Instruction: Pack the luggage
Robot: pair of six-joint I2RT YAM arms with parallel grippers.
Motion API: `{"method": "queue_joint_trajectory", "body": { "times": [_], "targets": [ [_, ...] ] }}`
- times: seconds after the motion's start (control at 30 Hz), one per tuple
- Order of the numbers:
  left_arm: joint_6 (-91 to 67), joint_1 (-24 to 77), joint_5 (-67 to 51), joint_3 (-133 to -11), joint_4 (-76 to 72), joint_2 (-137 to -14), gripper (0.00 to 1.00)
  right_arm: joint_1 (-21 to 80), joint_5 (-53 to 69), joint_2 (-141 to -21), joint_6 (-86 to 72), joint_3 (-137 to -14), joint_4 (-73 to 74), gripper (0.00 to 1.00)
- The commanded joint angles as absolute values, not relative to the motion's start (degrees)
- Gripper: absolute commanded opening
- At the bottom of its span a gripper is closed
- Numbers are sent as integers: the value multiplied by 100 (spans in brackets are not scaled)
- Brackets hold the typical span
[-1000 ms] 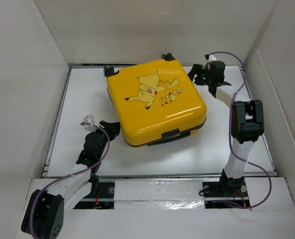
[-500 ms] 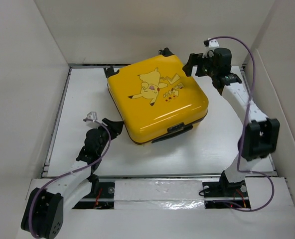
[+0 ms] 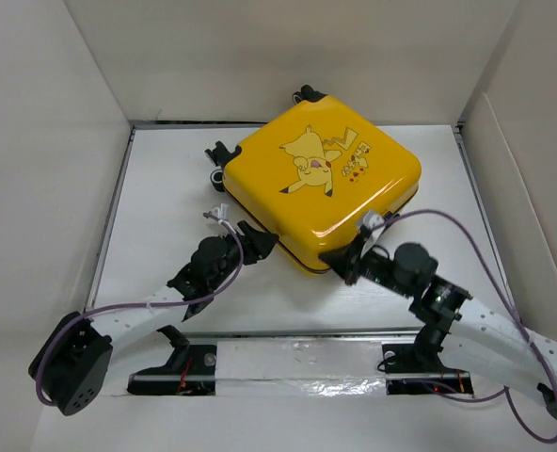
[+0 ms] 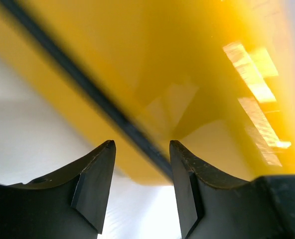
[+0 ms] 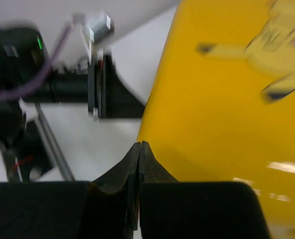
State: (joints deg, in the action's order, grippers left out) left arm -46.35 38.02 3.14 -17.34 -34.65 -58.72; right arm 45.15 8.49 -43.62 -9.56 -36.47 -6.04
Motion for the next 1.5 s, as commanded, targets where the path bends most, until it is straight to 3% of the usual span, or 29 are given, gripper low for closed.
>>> {"method": "queue_joint_trajectory", "body": {
  "times": [0.0,0.2,0.3,0.47,0.53,0.57,0.7,0.8,1.0,1.2,1.33,1.43,1.47],
  "targets": [
    [-4851,3981,667,-2171,-4404,-5634,45,5342,-356,-3711,-1423,-2317,-1194,0],
    [-4729,3981,1475,-2372,-3782,-4967,50,5968,-1607,-3357,-1986,-1187,-1730,0],
    [-4833,3518,1925,-2784,-3113,-4904,59,5968,-1959,-3628,-2074,-1046,-2021,0],
    [-5132,1972,1313,-3505,-2936,-5597,84,5968,-1960,-3814,-2083,-1125,-1987,1],
    [-5326,1250,890,-4146,-2760,-6378,87,5968,-1898,-3806,-2074,-1134,-1934,6],
    [-5352,1083,461,-4322,-2786,-6633,88,5968,-1881,-3771,-2074,-1134,-1890,17],
    [-5239,765,-377,-5690,-2446,-8187,92,6021,-1942,-3543,-2153,-1064,-1522,40],
    [-5010,765,-536,-6466,-1936,-8900,92,6021,-1951,-3245,-2171,-1002,-1275,43],
    [-5133,659,-703,-6521,-2127,-9350,93,6073,-2021,-2734,-2162,-914,-1019,45],
    [-5518,659,-1116,-6654,-2740,-9817,91,6073,-2074,-2759,-2180,-914,-1028,46],
    [-5756,659,-1239,-6680,-3110,-10002,82,6073,-2022,-2918,-2197,-958,-1037,46],
    [-5888,659,-1335,-6698,-3443,-10142,62,6073,-2013,-2997,-2153,-1002,-967,46],
    [-6037,659,-1432,-6645,-3619,-10143,48,6073,-2013,-3006,-2145,-1019,-932,46]
  ]
}}
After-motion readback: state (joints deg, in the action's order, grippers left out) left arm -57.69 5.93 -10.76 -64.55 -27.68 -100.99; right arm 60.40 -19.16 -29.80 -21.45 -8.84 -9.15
